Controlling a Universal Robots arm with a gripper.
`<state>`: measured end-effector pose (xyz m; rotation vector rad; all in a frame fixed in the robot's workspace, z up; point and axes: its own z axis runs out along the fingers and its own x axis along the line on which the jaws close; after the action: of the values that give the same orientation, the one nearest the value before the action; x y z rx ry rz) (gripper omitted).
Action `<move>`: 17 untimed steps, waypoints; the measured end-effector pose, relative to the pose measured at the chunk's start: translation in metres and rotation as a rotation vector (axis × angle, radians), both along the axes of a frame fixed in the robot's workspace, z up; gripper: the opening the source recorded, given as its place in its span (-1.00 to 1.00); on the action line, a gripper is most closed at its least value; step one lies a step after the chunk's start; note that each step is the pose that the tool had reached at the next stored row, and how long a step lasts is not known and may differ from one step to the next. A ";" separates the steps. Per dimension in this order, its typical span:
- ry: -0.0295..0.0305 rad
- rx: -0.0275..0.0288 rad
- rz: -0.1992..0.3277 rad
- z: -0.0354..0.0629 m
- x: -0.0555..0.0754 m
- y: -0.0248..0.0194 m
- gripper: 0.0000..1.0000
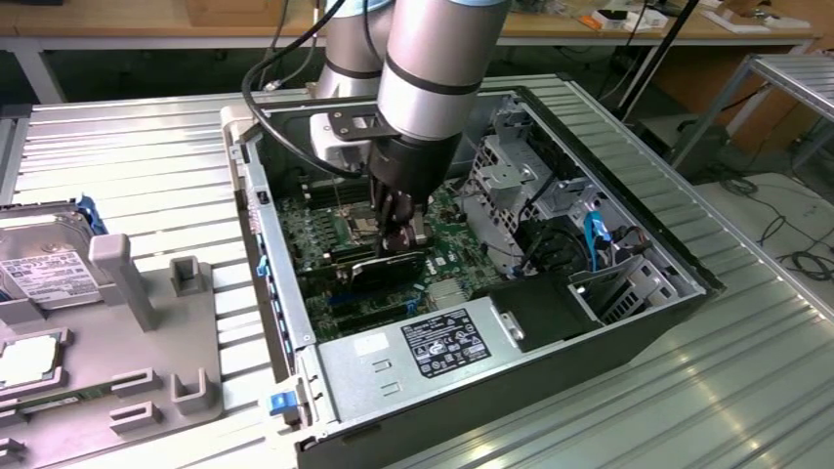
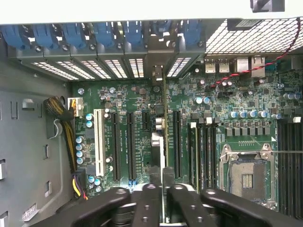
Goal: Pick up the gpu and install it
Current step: 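Insert the gpu into the slot, then press down on the gpu until it lock into place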
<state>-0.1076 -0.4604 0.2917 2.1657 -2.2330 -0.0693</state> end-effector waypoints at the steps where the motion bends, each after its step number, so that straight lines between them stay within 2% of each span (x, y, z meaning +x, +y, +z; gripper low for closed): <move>1: 0.0000 0.0000 0.000 0.0000 0.000 0.0000 -0.79; 12: 0.0000 0.0000 0.000 -0.0001 0.000 0.0000 -0.79; 14: 0.0000 0.0025 0.000 -0.0009 -0.003 -0.0001 -0.79; 15: 0.0000 0.0055 0.000 -0.0021 -0.006 0.0000 -0.79; 17: 0.0000 0.0208 0.000 -0.0053 -0.012 0.0000 -0.79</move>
<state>-0.1197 -0.4604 0.2864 2.1760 -2.2424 -0.0930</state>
